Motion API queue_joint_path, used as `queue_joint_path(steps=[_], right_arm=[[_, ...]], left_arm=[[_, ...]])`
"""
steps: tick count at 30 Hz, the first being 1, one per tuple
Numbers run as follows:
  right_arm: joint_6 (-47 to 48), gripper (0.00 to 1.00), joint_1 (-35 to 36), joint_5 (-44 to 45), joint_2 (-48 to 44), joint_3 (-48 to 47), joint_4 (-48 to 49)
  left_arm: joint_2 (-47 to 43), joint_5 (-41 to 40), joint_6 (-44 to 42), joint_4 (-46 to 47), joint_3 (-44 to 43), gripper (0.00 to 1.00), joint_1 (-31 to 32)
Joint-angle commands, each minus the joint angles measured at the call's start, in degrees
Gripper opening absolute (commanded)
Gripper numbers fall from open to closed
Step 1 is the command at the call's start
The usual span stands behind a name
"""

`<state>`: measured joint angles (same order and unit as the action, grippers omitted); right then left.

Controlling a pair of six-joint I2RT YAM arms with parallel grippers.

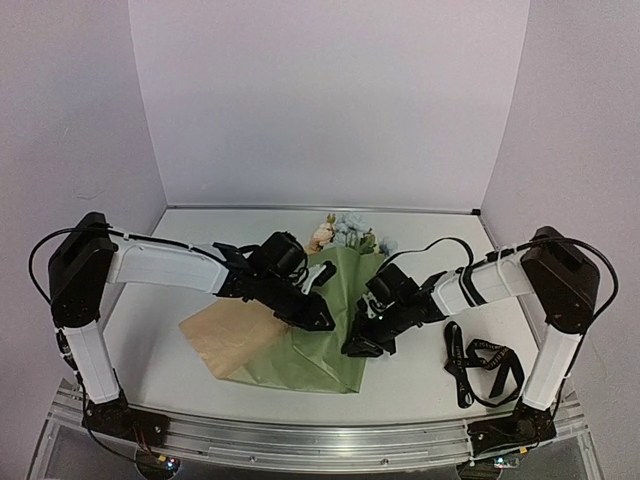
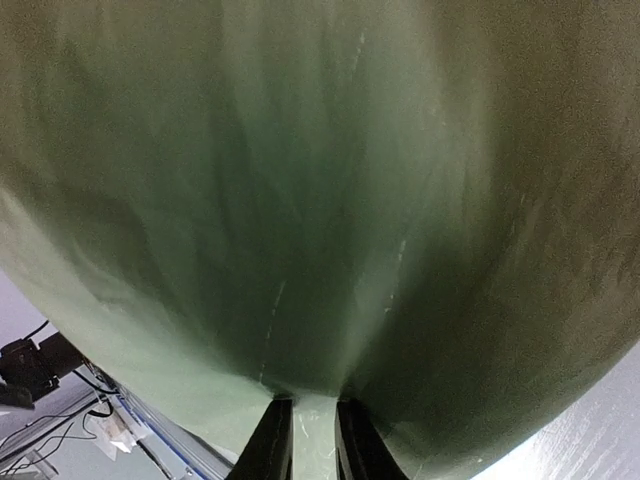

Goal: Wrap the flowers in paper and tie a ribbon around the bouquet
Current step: Press the fold line on the 2/3-folded wrapping paper.

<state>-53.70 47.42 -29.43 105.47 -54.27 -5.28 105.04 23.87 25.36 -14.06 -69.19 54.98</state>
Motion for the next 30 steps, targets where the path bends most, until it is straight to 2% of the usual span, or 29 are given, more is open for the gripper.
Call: queue_joint_path(steps=[1, 11, 16, 24, 30], right_arm=[[0.9, 0.17, 0.1, 0.5, -4.6, 1.3, -1.6], [2.2, 0.22, -1.3, 0.0, -7.8, 1.3, -3.2], [-0.1, 0.21, -1.7, -1.4, -7.0, 0.8, -2.7], [-3.4, 0.21, 1.0, -1.8, -9.4, 7.7, 2.4], [-6.3, 0.19, 3.5, -0.2, -7.9, 11.3, 7.1]], left_arm=[[2.7, -1.3, -0.5, 1.8, -2.3, 0.3, 2.3], [7.0, -10.0, 4.7, 1.0, 0.9, 0.28, 3.2], [7.2, -10.2, 5.3, 1.4, 1.9, 0.27, 3.2], [7.3, -10.8, 6.0, 1.2, 2.7, 0.24, 3.2], [7.2, -11.7, 5.9, 0.5, 3.0, 0.22, 3.2]])
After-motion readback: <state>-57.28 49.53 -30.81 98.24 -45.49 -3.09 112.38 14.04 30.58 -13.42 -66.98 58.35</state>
